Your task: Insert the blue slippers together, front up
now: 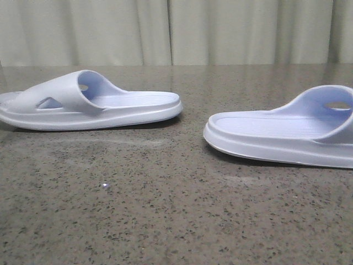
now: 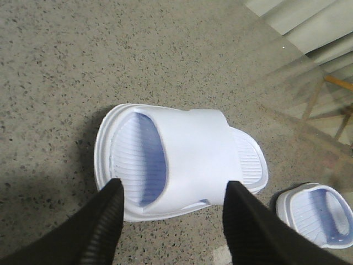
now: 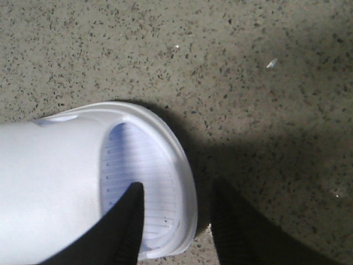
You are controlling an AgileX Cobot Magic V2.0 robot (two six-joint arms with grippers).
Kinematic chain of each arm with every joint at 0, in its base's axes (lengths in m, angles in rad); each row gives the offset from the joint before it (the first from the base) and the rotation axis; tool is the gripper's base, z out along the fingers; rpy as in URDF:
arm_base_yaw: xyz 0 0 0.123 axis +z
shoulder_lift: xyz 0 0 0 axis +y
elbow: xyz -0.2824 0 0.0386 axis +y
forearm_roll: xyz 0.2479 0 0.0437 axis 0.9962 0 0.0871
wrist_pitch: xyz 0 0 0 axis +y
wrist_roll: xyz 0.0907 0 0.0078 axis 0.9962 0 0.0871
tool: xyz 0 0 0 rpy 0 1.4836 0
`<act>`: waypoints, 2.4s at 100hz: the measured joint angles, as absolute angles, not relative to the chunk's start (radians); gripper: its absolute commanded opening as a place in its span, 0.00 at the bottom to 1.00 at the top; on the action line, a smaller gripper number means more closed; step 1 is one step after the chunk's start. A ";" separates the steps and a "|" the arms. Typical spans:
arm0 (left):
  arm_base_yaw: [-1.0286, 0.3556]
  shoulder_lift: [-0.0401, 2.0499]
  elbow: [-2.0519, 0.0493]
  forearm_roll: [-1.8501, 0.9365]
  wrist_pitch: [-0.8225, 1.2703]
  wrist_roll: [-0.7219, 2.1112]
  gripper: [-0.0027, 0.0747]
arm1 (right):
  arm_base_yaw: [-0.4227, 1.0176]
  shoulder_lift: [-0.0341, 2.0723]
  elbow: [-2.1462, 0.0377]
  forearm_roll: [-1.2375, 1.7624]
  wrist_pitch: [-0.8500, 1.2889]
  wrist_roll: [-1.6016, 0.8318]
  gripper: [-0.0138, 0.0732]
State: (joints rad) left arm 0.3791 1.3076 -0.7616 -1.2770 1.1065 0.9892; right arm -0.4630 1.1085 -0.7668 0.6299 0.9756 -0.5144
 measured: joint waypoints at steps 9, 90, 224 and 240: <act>0.379 1.311 -0.762 -1.277 1.104 0.996 0.50 | -0.465 1.119 -0.769 0.636 0.986 -0.520 0.43; 0.379 1.311 -0.762 -1.277 1.100 1.013 0.50 | -0.465 1.242 -0.770 0.684 1.011 -0.575 0.43; 0.379 1.507 -0.823 -1.277 1.130 1.013 0.50 | -0.465 1.269 -0.770 0.763 1.043 -0.625 0.04; 0.367 1.542 -0.862 -1.265 1.141 1.013 0.50 | -0.465 1.269 -0.770 0.765 1.039 -0.627 0.04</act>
